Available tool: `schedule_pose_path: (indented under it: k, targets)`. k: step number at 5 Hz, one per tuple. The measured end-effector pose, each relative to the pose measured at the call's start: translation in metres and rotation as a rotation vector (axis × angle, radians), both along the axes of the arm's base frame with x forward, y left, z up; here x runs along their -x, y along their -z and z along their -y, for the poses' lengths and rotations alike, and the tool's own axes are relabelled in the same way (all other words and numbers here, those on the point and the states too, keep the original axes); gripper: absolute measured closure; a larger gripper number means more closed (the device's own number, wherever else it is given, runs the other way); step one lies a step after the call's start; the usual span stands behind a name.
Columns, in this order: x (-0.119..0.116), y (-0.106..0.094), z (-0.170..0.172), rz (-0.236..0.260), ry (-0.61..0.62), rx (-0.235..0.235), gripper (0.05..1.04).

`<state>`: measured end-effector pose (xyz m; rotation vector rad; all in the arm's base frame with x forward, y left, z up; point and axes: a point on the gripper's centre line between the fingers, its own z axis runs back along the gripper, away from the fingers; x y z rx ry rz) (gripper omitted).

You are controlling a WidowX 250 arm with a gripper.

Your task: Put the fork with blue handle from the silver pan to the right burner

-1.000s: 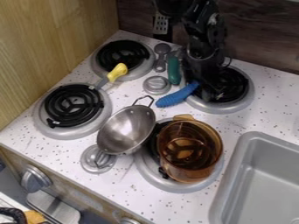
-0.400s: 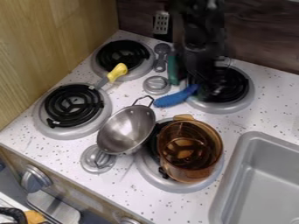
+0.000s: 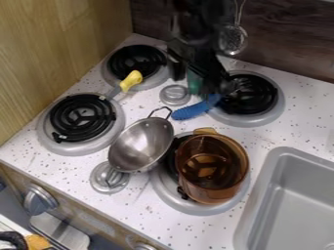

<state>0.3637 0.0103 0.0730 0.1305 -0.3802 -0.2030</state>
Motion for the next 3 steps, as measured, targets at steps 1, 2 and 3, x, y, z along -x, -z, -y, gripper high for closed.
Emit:
schedule_pose_path:
  k: [1, 2, 3]
  targets:
    - [0.003, -0.006, -0.023, 0.042, -0.062, 0.001, 0.082]
    - [0.018, -0.015, -0.061, 0.000, -0.143, 0.015, 0.082]
    - [0.030, -0.018, -0.081, -0.002, -0.170, 0.015, 0.082]
